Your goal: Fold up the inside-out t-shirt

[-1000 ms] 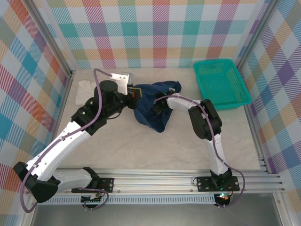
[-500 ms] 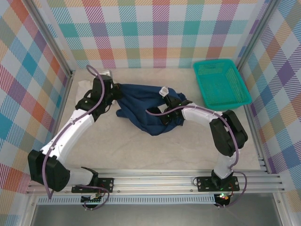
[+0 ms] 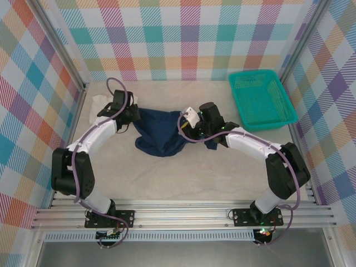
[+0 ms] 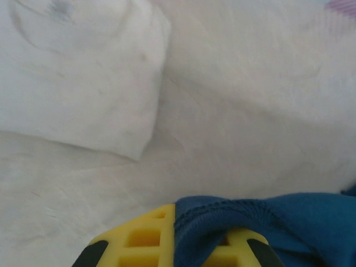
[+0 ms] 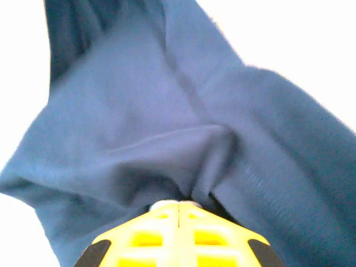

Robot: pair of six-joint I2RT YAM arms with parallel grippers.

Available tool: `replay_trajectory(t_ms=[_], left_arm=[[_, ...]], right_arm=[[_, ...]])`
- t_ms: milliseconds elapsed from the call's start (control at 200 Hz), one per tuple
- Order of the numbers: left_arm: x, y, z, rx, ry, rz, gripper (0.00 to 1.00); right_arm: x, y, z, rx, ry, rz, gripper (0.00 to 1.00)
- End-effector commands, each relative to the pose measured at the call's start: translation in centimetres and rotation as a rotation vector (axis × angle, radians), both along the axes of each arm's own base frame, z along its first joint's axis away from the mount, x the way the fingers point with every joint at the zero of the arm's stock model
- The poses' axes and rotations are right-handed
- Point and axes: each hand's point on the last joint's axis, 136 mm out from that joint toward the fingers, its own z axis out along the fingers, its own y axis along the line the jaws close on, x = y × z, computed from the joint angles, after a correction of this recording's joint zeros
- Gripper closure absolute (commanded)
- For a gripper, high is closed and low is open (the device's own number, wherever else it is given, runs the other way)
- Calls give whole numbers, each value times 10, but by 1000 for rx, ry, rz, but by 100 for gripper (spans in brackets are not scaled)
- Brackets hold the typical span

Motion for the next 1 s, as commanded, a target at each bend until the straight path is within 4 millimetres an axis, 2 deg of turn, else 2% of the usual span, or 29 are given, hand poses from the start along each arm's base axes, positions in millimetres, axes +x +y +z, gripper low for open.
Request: replay_trajectory(t_ms=[0, 70, 160, 260, 315, 405, 450, 510, 550, 685, 750, 875, 995], left_arm=[[-4, -39, -7, -100, 12, -125, 100], [-10, -49, -25, -114, 44, -142, 100], [-13, -42, -50, -80, 105, -112, 100], [-16, -26, -74, -12, 154, -62, 100], [-19, -24, -86, -9, 174, -49, 100], [-20, -36, -96, -75, 170, -66, 100], [-23, -43, -96, -106, 156, -80, 95], [-29, -47, -88, -142, 120, -90, 82], [-33, -49, -75, -172, 75, -98, 71], [-45, -60, -9, -261, -100, -174, 47], [-53, -77, 19, -318, -157, -261, 34], [-72, -133, 58, -458, -196, -498, 22], [-81, -173, 62, -469, -160, -633, 21]], right_arm=[[15, 17, 68, 183, -134, 11, 100], [17, 24, 92, 248, -157, 25, 100], [12, 26, 117, 288, -185, 52, 100], [11, 6, 144, 348, -223, 26, 100], [8, -7, 160, 442, -196, 14, 100], [3, -16, 169, 519, -163, 37, 100], [2, -17, 167, 525, -146, 43, 100], [0, -19, 161, 519, -134, 46, 100], [0, -21, 158, 511, -134, 46, 100], [-6, -22, 143, 465, -118, 77, 100], [-9, -21, 140, 460, -113, 95, 100], [-10, -22, 137, 452, -112, 95, 100], [-10, -22, 135, 447, -108, 91, 100]])
